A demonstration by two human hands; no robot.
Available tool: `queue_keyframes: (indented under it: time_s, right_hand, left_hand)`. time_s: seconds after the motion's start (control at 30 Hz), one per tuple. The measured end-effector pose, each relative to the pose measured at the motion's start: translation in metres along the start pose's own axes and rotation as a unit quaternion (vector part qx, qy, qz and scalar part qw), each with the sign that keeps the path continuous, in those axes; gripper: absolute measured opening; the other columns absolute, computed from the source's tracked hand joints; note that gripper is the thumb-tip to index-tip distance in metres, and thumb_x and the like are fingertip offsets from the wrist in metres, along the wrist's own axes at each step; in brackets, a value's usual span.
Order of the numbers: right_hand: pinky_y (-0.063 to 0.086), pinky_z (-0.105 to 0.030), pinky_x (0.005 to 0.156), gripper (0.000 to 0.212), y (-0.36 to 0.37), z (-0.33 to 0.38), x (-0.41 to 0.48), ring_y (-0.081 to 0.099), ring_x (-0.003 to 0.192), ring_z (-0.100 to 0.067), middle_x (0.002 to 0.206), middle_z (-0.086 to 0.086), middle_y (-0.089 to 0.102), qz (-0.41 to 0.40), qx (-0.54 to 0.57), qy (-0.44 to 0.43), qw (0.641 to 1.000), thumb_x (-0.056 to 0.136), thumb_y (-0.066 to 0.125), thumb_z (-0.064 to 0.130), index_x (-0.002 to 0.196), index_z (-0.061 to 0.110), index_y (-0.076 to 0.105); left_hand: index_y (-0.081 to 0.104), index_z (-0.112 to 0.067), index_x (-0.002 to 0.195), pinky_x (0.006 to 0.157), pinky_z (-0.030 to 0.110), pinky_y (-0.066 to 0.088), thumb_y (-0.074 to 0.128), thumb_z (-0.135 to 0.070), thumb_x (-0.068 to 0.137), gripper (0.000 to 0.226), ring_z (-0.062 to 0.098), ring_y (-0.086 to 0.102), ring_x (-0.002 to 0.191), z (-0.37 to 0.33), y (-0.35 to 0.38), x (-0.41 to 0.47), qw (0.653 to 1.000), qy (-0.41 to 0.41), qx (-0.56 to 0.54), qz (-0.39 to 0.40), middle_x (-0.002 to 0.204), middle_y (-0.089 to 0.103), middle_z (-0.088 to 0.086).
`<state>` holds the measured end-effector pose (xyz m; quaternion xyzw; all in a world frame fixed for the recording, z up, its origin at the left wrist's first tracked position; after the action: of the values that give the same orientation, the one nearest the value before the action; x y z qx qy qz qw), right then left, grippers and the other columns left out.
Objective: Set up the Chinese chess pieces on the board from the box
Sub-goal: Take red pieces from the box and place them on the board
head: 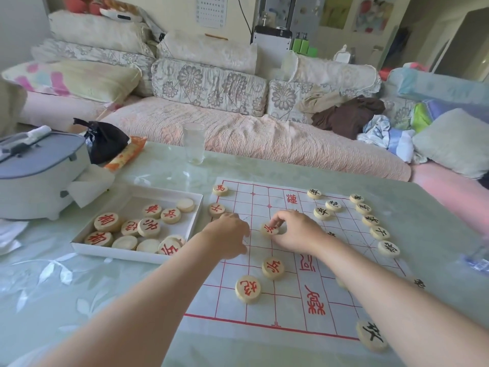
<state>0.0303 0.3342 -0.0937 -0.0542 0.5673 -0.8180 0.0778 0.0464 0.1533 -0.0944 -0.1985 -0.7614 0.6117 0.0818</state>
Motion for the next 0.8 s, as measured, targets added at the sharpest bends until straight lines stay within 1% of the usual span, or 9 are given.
queue_keyframes:
  time_s: [0.07, 0.13, 0.27, 0.4, 0.5, 0.57, 0.63, 0.7, 0.8]
  right_hand:
    - [0.046, -0.032, 0.087, 0.029, -0.001, 0.005, -0.001, 0.054, 0.107, -0.009, 0.114, 0.015, 0.055, 0.001, -0.005, 0.000, 1.000, 0.084, 0.063, 0.058, 0.102, 0.036, 0.061]
    - [0.044, -0.032, 0.084, 0.027, -0.002, 0.011, -0.002, 0.054, 0.110, -0.011, 0.120, 0.013, 0.057, 0.000, -0.025, -0.004, 1.000, 0.087, 0.063, 0.054, 0.104, 0.033, 0.061]
    - [0.041, -0.029, 0.074, 0.022, -0.004, 0.017, -0.004, 0.058, 0.102, -0.012, 0.110, 0.013, 0.061, -0.014, -0.057, 0.001, 0.998, 0.087, 0.062, 0.051, 0.095, 0.031, 0.063]
    - [0.043, -0.031, 0.076, 0.020, -0.005, 0.021, -0.007, 0.056, 0.101, -0.013, 0.111, 0.011, 0.053, 0.005, -0.062, 0.016, 0.998, 0.086, 0.063, 0.052, 0.094, 0.033, 0.060]
    - [0.046, -0.034, 0.082, 0.020, -0.006, 0.035, -0.004, 0.056, 0.101, -0.018, 0.118, 0.007, 0.046, -0.005, -0.058, 0.009, 0.998, 0.086, 0.062, 0.050, 0.097, 0.034, 0.059]
    - [0.046, -0.035, 0.083, 0.020, -0.006, 0.056, -0.001, 0.056, 0.105, -0.019, 0.121, 0.006, 0.046, -0.015, -0.055, -0.019, 0.998, 0.089, 0.062, 0.047, 0.104, 0.034, 0.059]
    - [0.045, -0.034, 0.084, 0.019, -0.004, 0.084, 0.004, 0.055, 0.107, -0.017, 0.120, 0.007, 0.049, -0.014, -0.036, -0.051, 0.998, 0.090, 0.062, 0.042, 0.107, 0.033, 0.061]
    - [0.047, -0.036, 0.089, 0.018, 0.001, 0.112, 0.010, 0.056, 0.106, -0.016, 0.115, 0.007, 0.055, -0.008, 0.003, -0.079, 0.997, 0.089, 0.064, 0.035, 0.106, 0.032, 0.064]
    - [0.051, -0.036, 0.092, 0.018, 0.014, 0.149, 0.019, 0.062, 0.101, -0.016, 0.107, 0.006, 0.066, 0.035, 0.062, -0.104, 0.992, 0.088, 0.064, 0.025, 0.106, 0.026, 0.069]
  left_hand:
    - [0.052, -0.026, 0.133, 0.103, 0.039, 0.042, 0.065, -0.035, 0.088, 0.048, 0.023, 0.038, 0.129, 0.000, 0.000, -0.001, 1.000, 0.002, 0.000, 0.001, 0.133, 0.045, 0.003]
    - [0.051, -0.026, 0.134, 0.103, 0.040, 0.042, 0.066, -0.037, 0.088, 0.049, 0.023, 0.039, 0.129, 0.001, 0.000, -0.003, 1.000, 0.003, 0.005, 0.003, 0.134, 0.045, 0.004]
    - [0.052, -0.027, 0.133, 0.103, 0.041, 0.043, 0.065, -0.036, 0.088, 0.048, 0.023, 0.038, 0.130, 0.002, 0.002, -0.004, 1.000, 0.001, 0.003, 0.005, 0.134, 0.044, 0.003]
    - [0.051, -0.027, 0.133, 0.102, 0.040, 0.043, 0.063, -0.036, 0.089, 0.047, 0.023, 0.039, 0.130, 0.003, 0.000, -0.007, 1.000, 0.000, -0.009, -0.005, 0.135, 0.045, 0.003]
    - [0.052, -0.028, 0.131, 0.099, 0.039, 0.045, 0.060, -0.034, 0.091, 0.042, 0.021, 0.045, 0.125, 0.009, -0.011, -0.010, 0.998, 0.001, -0.033, -0.046, 0.130, 0.049, 0.001]
    - [0.053, -0.028, 0.130, 0.095, 0.037, 0.046, 0.060, -0.032, 0.091, 0.040, 0.021, 0.048, 0.120, 0.019, -0.021, -0.015, 0.995, -0.005, -0.045, -0.088, 0.124, 0.052, 0.000]
    - [0.055, -0.028, 0.127, 0.091, 0.036, 0.048, 0.059, -0.029, 0.091, 0.037, 0.020, 0.052, 0.114, 0.033, -0.033, -0.024, 0.991, -0.018, -0.047, -0.123, 0.120, 0.054, 0.000]
    - [0.058, -0.029, 0.123, 0.086, 0.034, 0.049, 0.058, -0.026, 0.090, 0.033, 0.021, 0.056, 0.108, 0.052, -0.043, -0.036, 0.988, -0.039, -0.049, -0.145, 0.115, 0.056, -0.001]
    - [0.061, -0.031, 0.115, 0.082, 0.034, 0.050, 0.052, -0.019, 0.090, 0.029, 0.020, 0.059, 0.100, 0.086, -0.050, -0.055, 0.980, -0.085, -0.072, -0.163, 0.111, 0.058, -0.003]
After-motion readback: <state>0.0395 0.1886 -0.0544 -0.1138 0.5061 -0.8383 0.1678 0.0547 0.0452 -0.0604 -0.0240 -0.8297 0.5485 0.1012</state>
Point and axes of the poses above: each hand's wrist, its own x-axis towards the middle knuckle, its own y-axis out of the palm, z = x × y, the point moved 4 cm from there along x, towards the middle knuckle
